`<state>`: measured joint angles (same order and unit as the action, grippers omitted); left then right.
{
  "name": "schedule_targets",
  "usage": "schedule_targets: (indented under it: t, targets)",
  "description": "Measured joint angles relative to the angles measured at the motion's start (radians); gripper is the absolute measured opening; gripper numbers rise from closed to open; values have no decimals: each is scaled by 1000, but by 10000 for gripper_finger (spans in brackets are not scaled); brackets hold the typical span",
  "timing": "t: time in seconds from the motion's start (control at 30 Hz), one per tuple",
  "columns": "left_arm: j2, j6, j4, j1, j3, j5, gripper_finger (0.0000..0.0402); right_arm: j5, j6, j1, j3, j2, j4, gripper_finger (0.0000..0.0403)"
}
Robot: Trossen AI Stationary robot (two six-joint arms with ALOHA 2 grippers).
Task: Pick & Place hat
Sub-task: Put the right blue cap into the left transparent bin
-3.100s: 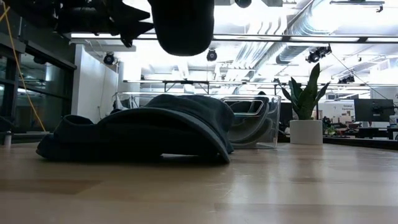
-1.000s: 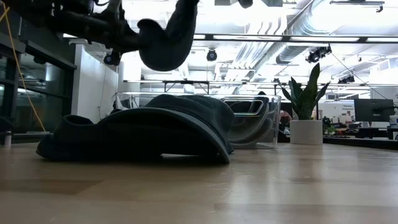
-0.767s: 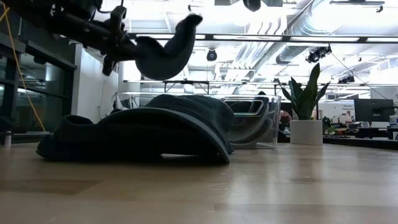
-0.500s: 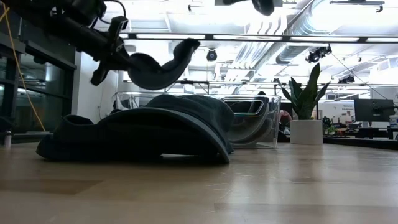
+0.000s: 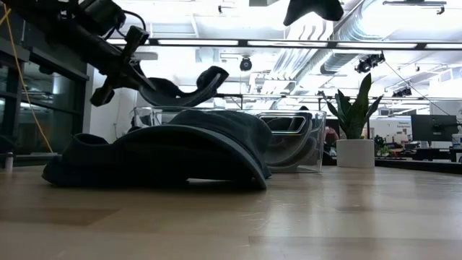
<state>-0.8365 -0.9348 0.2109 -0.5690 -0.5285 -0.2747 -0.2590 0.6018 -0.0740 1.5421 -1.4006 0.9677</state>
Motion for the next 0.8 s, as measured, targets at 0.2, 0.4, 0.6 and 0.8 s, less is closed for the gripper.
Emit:
schedule_targets:
  t: [0.2, 0.4, 0.6, 0.8]
  targets:
    - [-22, -32, 1, 0, -1, -5, 5, -20, -19, 19, 0, 0, 24, 0]
    - [-105, -40, -37, 0, -1, -30, 5, -20, -55, 22, 0, 0, 26, 0]
    - [-178, -38, -29, 0, -39, -44, 5, -12, -68, 22, 0, 0, 73, 0]
    - [-239, -31, -22, 0, -94, -59, 5, -15, -69, 23, 0, 0, 126, 0]
